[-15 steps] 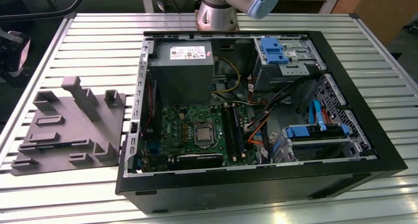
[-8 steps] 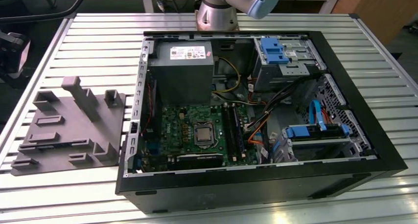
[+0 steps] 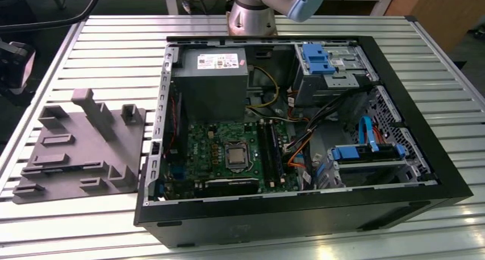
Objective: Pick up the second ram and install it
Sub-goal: 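Reach for the second ram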
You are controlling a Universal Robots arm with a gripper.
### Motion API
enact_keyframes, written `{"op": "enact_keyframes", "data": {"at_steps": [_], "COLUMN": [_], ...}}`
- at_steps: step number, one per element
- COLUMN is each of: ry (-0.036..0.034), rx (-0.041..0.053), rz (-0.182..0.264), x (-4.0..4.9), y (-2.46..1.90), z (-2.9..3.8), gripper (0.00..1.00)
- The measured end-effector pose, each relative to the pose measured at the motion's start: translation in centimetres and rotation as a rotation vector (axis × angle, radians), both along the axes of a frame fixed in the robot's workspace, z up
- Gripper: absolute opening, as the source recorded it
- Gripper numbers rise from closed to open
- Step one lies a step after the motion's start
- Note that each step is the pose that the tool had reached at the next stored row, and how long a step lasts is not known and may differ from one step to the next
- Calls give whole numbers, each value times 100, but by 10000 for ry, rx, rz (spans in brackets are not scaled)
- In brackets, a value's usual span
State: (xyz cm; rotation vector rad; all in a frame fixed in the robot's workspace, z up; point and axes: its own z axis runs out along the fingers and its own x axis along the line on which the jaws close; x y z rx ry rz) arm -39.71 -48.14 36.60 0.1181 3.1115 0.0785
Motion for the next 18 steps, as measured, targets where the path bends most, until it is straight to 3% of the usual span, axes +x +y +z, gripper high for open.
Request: {"op": "enact_keyframes", "data": {"at_steps": [18], "ry": [1], "rx": [-1], "rz": [0], "x": [-11], "y": [-53], "z": [-70], "gripper": [11]}}
